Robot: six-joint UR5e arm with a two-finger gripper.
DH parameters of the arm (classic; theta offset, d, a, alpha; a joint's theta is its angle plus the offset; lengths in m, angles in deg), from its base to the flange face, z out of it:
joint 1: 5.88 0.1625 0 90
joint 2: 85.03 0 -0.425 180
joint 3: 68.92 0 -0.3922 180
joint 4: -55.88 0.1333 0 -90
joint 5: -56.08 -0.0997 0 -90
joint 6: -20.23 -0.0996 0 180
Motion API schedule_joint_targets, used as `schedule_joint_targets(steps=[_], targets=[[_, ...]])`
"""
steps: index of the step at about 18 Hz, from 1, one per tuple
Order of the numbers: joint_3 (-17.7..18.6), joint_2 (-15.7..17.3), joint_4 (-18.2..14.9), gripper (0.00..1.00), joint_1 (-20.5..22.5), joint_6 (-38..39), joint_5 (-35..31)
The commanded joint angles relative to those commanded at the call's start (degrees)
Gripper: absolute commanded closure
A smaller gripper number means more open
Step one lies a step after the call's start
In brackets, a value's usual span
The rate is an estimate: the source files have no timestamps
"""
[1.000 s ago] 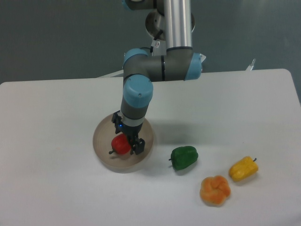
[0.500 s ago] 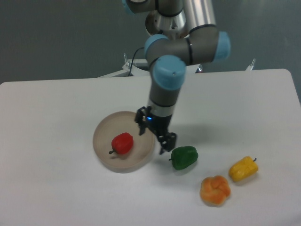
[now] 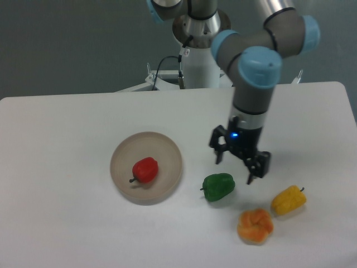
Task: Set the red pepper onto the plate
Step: 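Lift the open gripper up and away from the plate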
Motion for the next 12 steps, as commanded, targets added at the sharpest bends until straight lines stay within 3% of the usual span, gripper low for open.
schedule_joint_targets(steps=[3, 6, 12], targets=[[-0.4, -1.8, 0.1, 0.00, 2.6, -11.6, 0.0], [-5.3, -4.6, 0.0, 0.00, 2.9, -12.7, -1.1], [-6.3, -5.2, 0.4, 0.00, 2.3, -14.2, -4.8]])
